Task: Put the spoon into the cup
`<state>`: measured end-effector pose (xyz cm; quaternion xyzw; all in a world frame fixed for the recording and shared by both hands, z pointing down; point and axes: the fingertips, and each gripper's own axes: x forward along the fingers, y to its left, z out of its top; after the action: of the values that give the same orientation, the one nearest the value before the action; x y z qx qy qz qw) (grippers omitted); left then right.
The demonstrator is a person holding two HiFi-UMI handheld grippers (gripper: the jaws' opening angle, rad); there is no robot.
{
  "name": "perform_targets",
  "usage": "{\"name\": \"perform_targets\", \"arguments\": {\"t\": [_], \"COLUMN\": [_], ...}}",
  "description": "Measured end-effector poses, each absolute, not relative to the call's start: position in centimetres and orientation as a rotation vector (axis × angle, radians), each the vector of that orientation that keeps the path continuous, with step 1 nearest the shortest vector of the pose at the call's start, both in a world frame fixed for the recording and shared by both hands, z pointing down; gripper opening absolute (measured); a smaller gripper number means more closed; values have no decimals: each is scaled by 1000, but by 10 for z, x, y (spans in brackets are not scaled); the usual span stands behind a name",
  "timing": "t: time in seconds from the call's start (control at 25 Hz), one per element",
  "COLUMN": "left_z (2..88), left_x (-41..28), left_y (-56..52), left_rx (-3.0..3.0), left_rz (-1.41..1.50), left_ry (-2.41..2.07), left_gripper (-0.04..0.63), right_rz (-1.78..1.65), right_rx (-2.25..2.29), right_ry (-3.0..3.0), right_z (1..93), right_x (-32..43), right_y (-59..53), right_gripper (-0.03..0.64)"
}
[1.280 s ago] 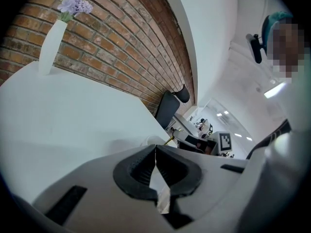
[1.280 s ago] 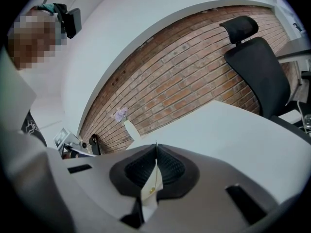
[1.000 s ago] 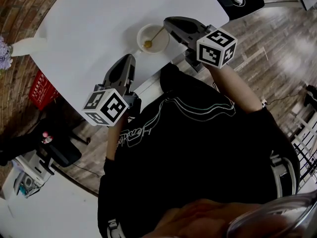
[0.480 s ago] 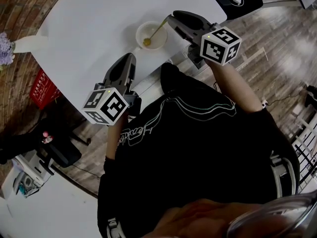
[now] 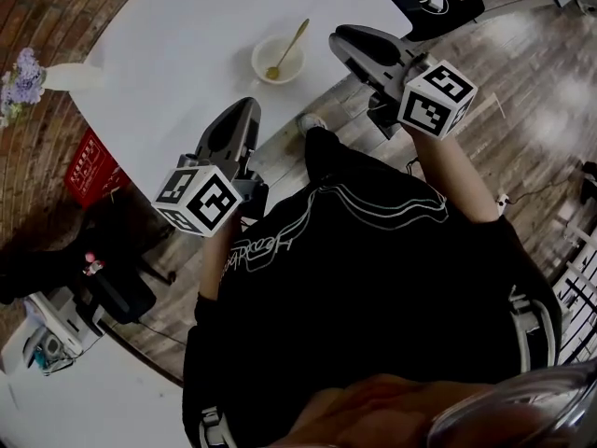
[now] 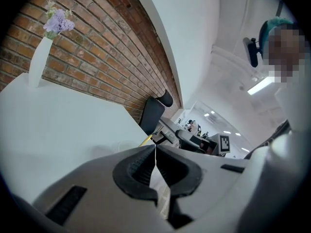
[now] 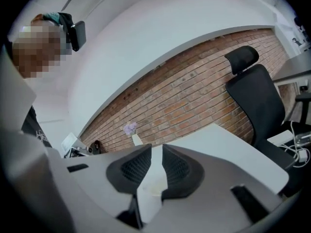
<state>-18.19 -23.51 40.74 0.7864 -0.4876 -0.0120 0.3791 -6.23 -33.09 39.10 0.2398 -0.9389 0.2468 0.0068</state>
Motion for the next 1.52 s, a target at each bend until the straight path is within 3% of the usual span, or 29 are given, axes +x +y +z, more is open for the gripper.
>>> {"name": "perform_targets", "arguments": {"t": [0.44, 1.52], "left_z": [340, 308], "left_x": [-147, -136], "left_y": [-198, -189], "left_rx": [2181, 2262], "left_rz": [-54, -51], "left_ry": [-1231, -1237], "left_gripper": [6, 6], "right_rz": [674, 772], "right_rx": [595, 404], "right_ry": [-3044, -3043], "right_z": [331, 317], "right_x": [-51, -58], "right_y": [-248, -213], "right_gripper": [-2, -3]}}
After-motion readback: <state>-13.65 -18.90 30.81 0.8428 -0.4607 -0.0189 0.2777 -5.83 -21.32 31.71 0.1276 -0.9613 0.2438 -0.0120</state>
